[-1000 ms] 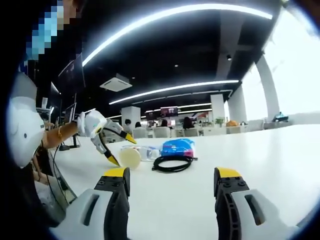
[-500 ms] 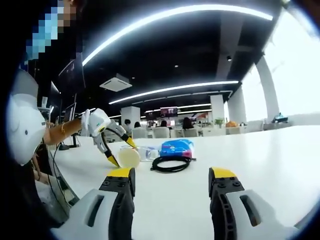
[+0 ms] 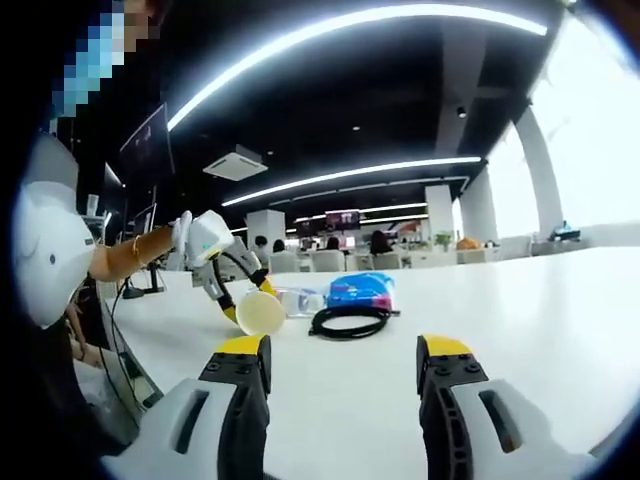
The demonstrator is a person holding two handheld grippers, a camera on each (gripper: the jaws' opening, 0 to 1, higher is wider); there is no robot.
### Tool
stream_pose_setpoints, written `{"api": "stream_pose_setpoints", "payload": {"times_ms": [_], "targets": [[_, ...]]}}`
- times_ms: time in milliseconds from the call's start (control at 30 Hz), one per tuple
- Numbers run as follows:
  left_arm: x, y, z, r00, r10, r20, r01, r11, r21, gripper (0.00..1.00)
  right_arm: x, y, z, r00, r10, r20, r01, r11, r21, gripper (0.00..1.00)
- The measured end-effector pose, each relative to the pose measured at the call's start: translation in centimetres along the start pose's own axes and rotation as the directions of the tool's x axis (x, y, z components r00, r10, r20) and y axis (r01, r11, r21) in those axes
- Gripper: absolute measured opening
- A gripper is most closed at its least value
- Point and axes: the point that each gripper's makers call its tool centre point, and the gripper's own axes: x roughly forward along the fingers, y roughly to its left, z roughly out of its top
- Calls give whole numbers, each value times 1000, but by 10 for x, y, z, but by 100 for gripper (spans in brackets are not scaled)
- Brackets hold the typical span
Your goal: Arrange the tabletop items into an orderly group along one side of the table until the central work area is clear of visible clutter.
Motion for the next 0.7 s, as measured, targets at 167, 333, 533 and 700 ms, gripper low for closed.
{"api": "stream_pose_setpoints", "payload": {"times_ms": [167, 333, 533, 700], "targets": [[0, 0, 0, 1000, 6, 1, -6, 1000, -9, 41, -2, -1, 1, 1000, -4, 5, 4, 1000, 2, 56], [-1, 0, -1, 1000, 8, 1, -8, 1000, -27, 41, -2, -1, -1, 1000, -5, 5, 5, 1000, 5, 56], [-1, 0, -1, 1000, 9, -5, -9, 1000, -28, 41, 1, 2, -2, 1000, 5, 4, -5, 1000, 8, 56], [-2, -1, -1, 999, 32, 15, -31, 997, -64, 41, 2, 5, -2, 1000, 17, 3, -17, 1000, 4, 56]]}}
